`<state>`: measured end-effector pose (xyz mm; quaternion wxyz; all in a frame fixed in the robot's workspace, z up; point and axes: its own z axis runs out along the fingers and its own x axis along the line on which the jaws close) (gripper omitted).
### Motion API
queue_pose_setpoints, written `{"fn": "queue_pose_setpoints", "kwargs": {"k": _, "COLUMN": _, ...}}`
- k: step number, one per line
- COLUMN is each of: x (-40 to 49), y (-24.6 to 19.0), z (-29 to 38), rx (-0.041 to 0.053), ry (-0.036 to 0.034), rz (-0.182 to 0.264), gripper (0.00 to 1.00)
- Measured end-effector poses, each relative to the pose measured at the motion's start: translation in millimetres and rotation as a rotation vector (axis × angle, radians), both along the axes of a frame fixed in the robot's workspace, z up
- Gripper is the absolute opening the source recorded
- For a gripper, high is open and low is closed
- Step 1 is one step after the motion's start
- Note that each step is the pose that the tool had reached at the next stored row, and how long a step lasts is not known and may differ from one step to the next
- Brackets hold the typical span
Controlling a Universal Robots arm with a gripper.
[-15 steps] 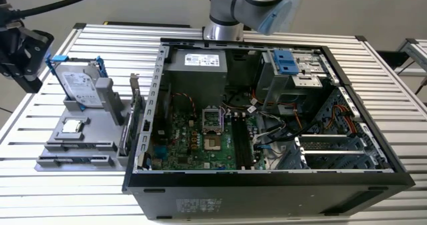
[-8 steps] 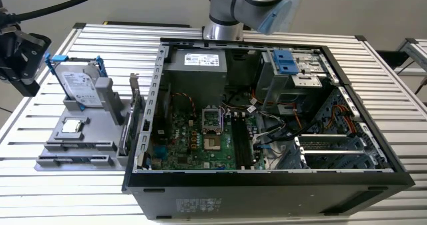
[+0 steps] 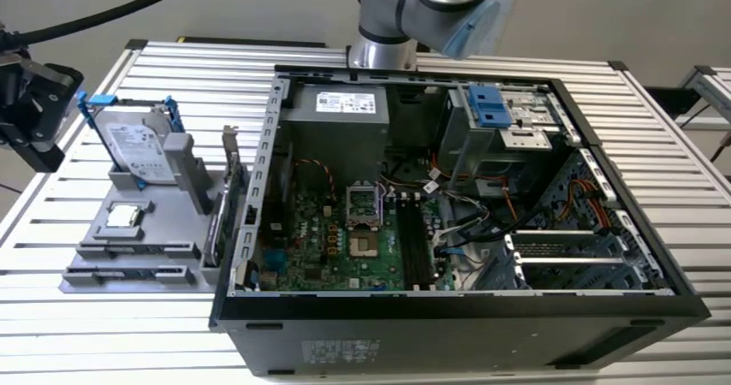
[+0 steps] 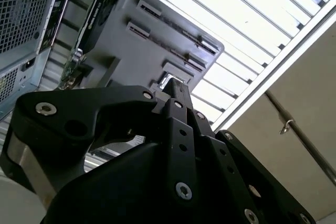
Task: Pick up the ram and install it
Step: 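Pick up the ram and move it above insertion slot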
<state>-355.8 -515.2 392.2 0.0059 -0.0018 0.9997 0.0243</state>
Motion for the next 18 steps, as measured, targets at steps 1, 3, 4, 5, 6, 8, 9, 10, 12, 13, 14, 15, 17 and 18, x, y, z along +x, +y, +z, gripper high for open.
{"fn": "queue_pose_setpoints", "kwargs": {"k": 1, "x": 0.0, "y": 0.0, "z": 0.0, "rx": 0.0001, "ry": -0.0001, "rz": 0.000, "gripper": 0.00}}
{"fn": "queue_pose_setpoints", "kwargs": {"k": 3, "x": 0.0, "y": -0.1, "z": -0.2, "rx": 0.0003, "ry": 0.0007, "rz": 0.000, "gripper": 0.00}}
{"fn": "queue_pose_setpoints", "kwargs": {"k": 4, "x": 0.0, "y": -0.1, "z": -0.1, "rx": 0.0002, "ry": 0.0024, "rz": 0.000, "gripper": 0.00}}
{"fn": "queue_pose_setpoints", "kwargs": {"k": 5, "x": 0.0, "y": -0.1, "z": -0.1, "rx": 0.0002, "ry": 0.0026, "rz": 0.000, "gripper": 0.00}}
{"fn": "queue_pose_setpoints", "kwargs": {"k": 6, "x": 0.0, "y": -0.1, "z": -0.1, "rx": 0.0002, "ry": 0.0027, "rz": 0.000, "gripper": 0.00}}
{"fn": "queue_pose_setpoints", "kwargs": {"k": 8, "x": 0.0, "y": 0.0, "z": -0.2, "rx": 0.0002, "ry": 0.0029, "rz": 0.000, "gripper": 0.00}}
{"fn": "queue_pose_setpoints", "kwargs": {"k": 9, "x": 0.0, "y": -0.1, "z": -0.2, "rx": 0.0002, "ry": 0.0030, "rz": 0.000, "gripper": 0.00}}
{"fn": "queue_pose_setpoints", "kwargs": {"k": 10, "x": 0.0, "y": -0.1, "z": -0.1, "rx": 0.0002, "ry": 0.0031, "rz": 0.000, "gripper": 0.00}}
{"fn": "queue_pose_setpoints", "kwargs": {"k": 12, "x": 0.0, "y": 0.0, "z": -0.1, "rx": 0.0002, "ry": 0.0034, "rz": 0.000, "gripper": 0.00}}
{"fn": "queue_pose_setpoints", "kwargs": {"k": 13, "x": 0.0, "y": 0.0, "z": -0.1, "rx": 0.0001, "ry": 0.0035, "rz": 0.000, "gripper": 0.00}}
{"fn": "queue_pose_setpoints", "kwargs": {"k": 14, "x": 0.0, "y": 0.0, "z": -0.1, "rx": 0.0002, "ry": 0.0037, "rz": 0.000, "gripper": 0.00}}
{"fn": "queue_pose_setpoints", "kwargs": {"k": 15, "x": 0.0, "y": 0.0, "z": -0.1, "rx": 0.0002, "ry": 0.0038, "rz": 0.000, "gripper": 0.00}}
{"fn": "queue_pose_setpoints", "kwargs": {"k": 17, "x": 0.0, "y": -0.1, "z": -0.1, "rx": 0.0001, "ry": 0.0040, "rz": 0.000, "gripper": 1.00}}
{"fn": "queue_pose_setpoints", "kwargs": {"k": 18, "x": 0.0, "y": -0.1, "z": -0.1, "rx": 0.0002, "ry": 0.0041, "rz": 0.000, "gripper": 1.00}}
